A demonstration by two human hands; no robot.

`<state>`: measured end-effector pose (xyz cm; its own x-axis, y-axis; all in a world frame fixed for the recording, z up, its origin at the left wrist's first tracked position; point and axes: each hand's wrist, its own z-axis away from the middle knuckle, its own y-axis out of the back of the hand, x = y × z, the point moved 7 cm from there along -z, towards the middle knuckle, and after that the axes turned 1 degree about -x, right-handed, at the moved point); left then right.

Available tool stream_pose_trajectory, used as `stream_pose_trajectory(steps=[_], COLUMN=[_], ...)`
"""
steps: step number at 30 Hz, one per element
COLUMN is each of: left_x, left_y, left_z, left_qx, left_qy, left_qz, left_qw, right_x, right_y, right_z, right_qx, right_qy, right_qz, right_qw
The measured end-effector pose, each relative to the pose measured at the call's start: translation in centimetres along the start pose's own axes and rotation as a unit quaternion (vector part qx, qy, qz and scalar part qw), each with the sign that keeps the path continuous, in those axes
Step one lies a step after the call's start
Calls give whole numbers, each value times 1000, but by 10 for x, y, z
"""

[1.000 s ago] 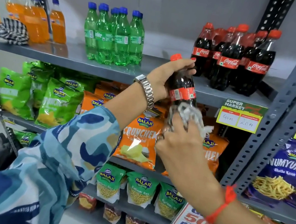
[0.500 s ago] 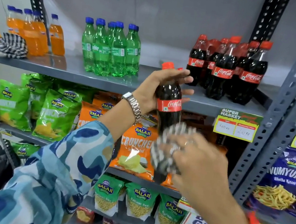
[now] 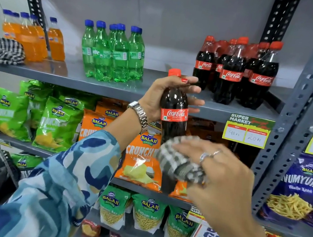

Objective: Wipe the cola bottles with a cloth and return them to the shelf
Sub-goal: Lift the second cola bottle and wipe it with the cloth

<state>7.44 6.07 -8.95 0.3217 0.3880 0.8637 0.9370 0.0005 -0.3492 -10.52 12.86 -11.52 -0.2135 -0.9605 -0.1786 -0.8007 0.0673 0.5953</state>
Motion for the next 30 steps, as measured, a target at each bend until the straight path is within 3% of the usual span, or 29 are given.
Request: stream_pose_trajectory(steps=[2, 7, 11, 13, 17, 19, 23, 25, 28, 30], left_x=[-3, -4, -7, -9, -10, -9, -15, -20, -23, -21], left_y=[0, 5, 10, 6, 4, 8, 6, 0, -3, 1], left_z=[-2, -4, -10, -13, -20, -22, -27, -28, -33, -36], left_qx=[9, 24, 46, 46, 34, 37, 32, 21, 14, 10], left_qy=[3, 2, 2, 8, 21, 21, 42, 64, 47, 24], left_qz=[8, 6, 6, 0, -29, -32, -60, -75, -76, -71], left_qw=[1000, 1000, 999, 999, 999, 999, 997, 995, 996, 997], right_x=[6, 14, 6, 3, 6, 11, 5, 6, 12, 6], right_y=[0, -23, -2, -3, -37, -36, 9, 9, -21, -46], right_z=[-9, 13, 2, -11, -3, 1, -34, -54, -42, -14], right_qx=[16, -119, -12, 2, -146, -174, 21, 38, -42, -173], right_qy=[-25, -40, -9, -6, -3, -4, 20, 25, 23, 26], right_qz=[15, 69, 9, 39, 121, 127, 73, 110, 166, 183], right_qw=[999, 990, 1000, 999, 982, 976, 997, 993, 985, 967])
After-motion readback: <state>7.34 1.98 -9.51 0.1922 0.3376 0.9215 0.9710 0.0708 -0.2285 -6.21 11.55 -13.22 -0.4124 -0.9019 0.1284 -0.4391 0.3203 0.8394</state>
